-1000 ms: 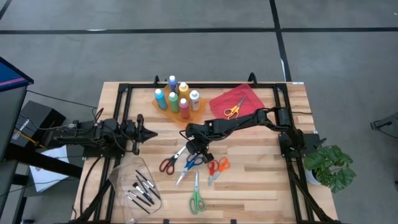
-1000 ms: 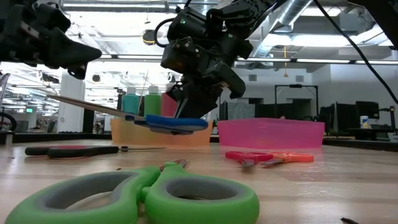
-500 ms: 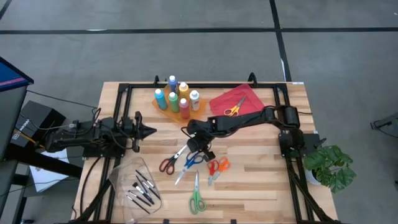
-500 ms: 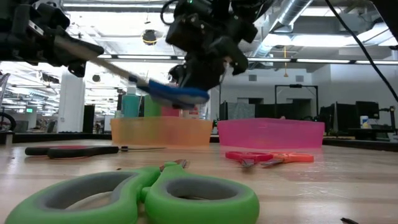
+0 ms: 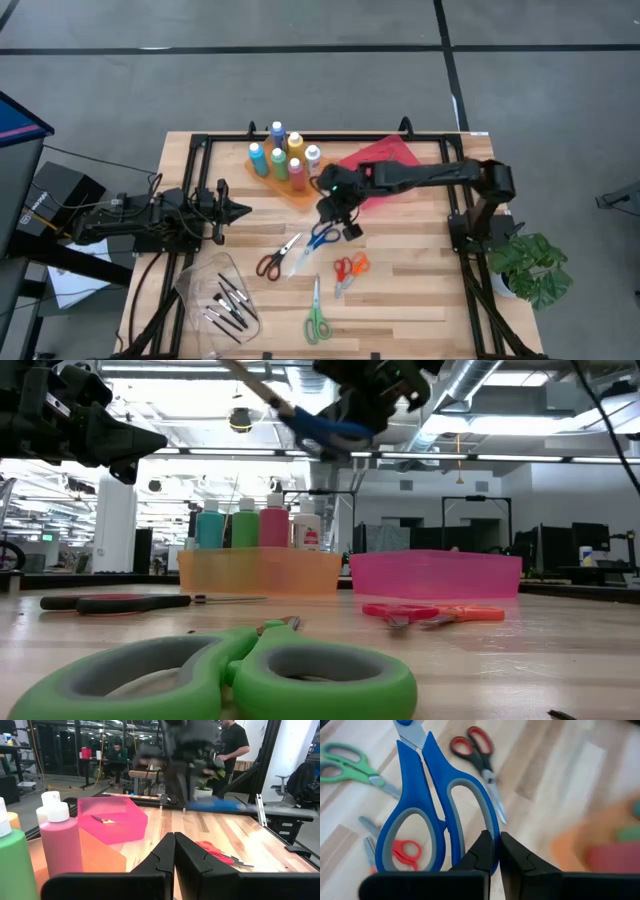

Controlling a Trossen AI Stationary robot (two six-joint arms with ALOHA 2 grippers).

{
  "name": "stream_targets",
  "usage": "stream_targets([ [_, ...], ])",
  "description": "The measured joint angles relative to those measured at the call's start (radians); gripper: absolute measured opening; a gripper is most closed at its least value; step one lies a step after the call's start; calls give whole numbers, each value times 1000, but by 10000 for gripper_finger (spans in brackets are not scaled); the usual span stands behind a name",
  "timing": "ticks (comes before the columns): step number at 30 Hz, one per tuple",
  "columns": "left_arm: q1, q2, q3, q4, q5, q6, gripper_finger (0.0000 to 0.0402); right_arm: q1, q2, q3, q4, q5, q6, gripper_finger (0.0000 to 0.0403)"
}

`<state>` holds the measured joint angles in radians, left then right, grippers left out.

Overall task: Pick & Place Paint Supplies
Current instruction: Put the blue scissors into the pink bin

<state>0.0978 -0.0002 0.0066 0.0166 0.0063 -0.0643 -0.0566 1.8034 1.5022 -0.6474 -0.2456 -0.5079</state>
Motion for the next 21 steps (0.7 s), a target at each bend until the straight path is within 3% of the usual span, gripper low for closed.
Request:
stream_targets([
  [13,0,0,0,2,1,0,1,-208,-279,-17,-185,196,19,9],
  [21,0,0,0,4,1,0,1,-422,-438,-254,-113,199,17,9],
])
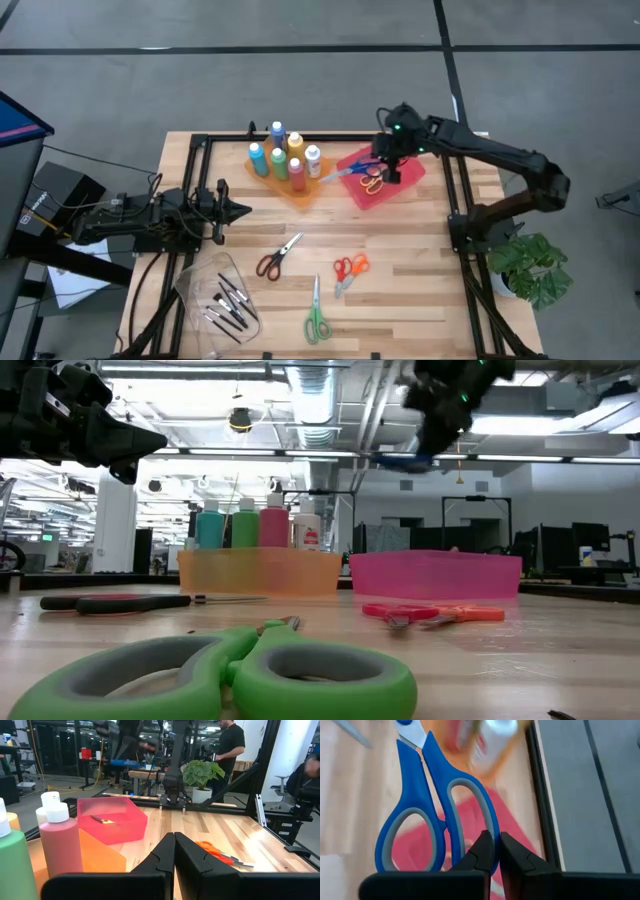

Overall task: Pick & Place Paint Supplies
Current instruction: Put the blue scissors into the pink bin

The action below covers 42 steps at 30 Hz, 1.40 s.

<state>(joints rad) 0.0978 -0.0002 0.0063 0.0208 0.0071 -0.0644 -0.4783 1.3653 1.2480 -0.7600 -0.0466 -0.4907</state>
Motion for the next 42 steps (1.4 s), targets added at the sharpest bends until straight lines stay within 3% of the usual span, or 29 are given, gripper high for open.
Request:
stream_targets([
  [6,0,0,0,0,0,0,1,-156,-80,-187,62,-5,-23,9],
  [15,-1,0,0,2,0,0,1,-314,-89,-296,76,-15,-74,9],
  [30,-1,0,0,2,0,0,1,-344,128,-327,114,131,-145,9],
  [42,-1,0,0,2,0,0,1,-375,138,-326,176,129,-175,9],
])
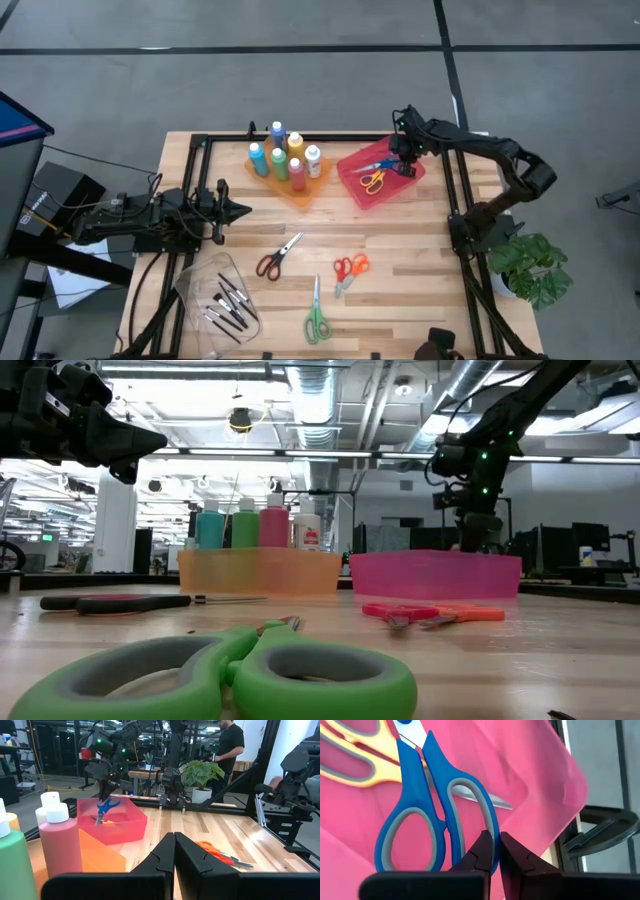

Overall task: Pick & Place Paint Supplies
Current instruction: Put the blue scissors into the pink bin

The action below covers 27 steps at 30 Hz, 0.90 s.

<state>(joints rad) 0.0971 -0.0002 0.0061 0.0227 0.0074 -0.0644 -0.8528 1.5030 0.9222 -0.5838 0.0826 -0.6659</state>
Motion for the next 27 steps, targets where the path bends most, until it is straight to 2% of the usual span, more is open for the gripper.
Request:
stream_targets([
  [17,0,0,0,0,0,0,1,-7,132,0,40,1,33,9],
  [23,0,0,0,0,0,0,1,-7,136,0,41,20,37,36],
  [27,0,0,0,0,0,0,1,-7,125,0,39,23,38,40],
])
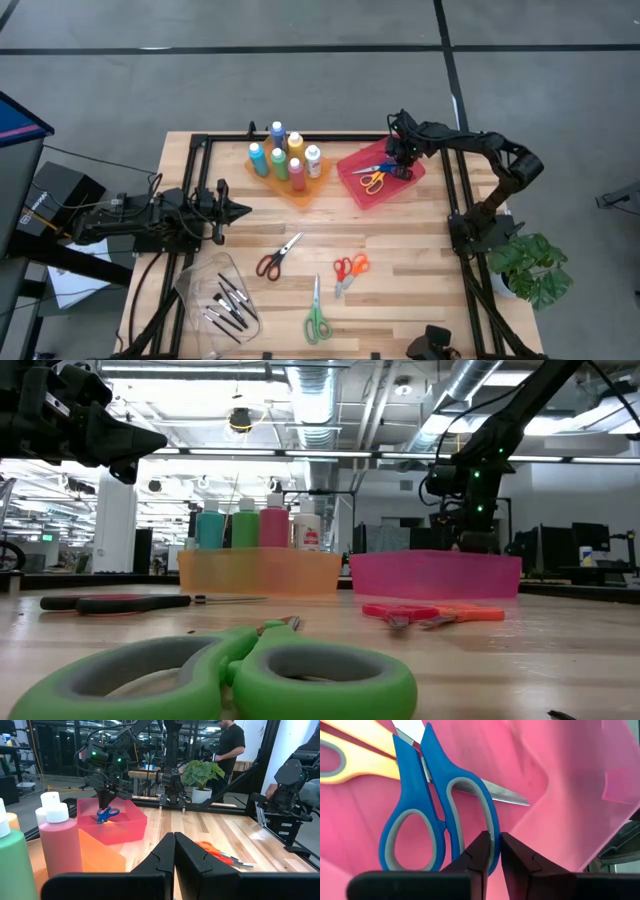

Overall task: Pick & Place Paint Supplies
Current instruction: Put the blue scissors into the pink bin, then put the black scissors into the pink bin

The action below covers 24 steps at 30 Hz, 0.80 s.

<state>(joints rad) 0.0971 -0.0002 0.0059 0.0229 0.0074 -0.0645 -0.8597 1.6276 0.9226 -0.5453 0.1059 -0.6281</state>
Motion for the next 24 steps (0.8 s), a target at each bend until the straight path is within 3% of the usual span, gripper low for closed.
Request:
stream_targets([
  [6,0,0,0,0,0,0,1,1,0,0,-3,0,16,40],
  [12,0,0,0,0,0,0,1,1,0,0,-4,0,35,67],
  [24,0,0,0,0,0,0,1,2,0,23,-22,-7,55,187],
])
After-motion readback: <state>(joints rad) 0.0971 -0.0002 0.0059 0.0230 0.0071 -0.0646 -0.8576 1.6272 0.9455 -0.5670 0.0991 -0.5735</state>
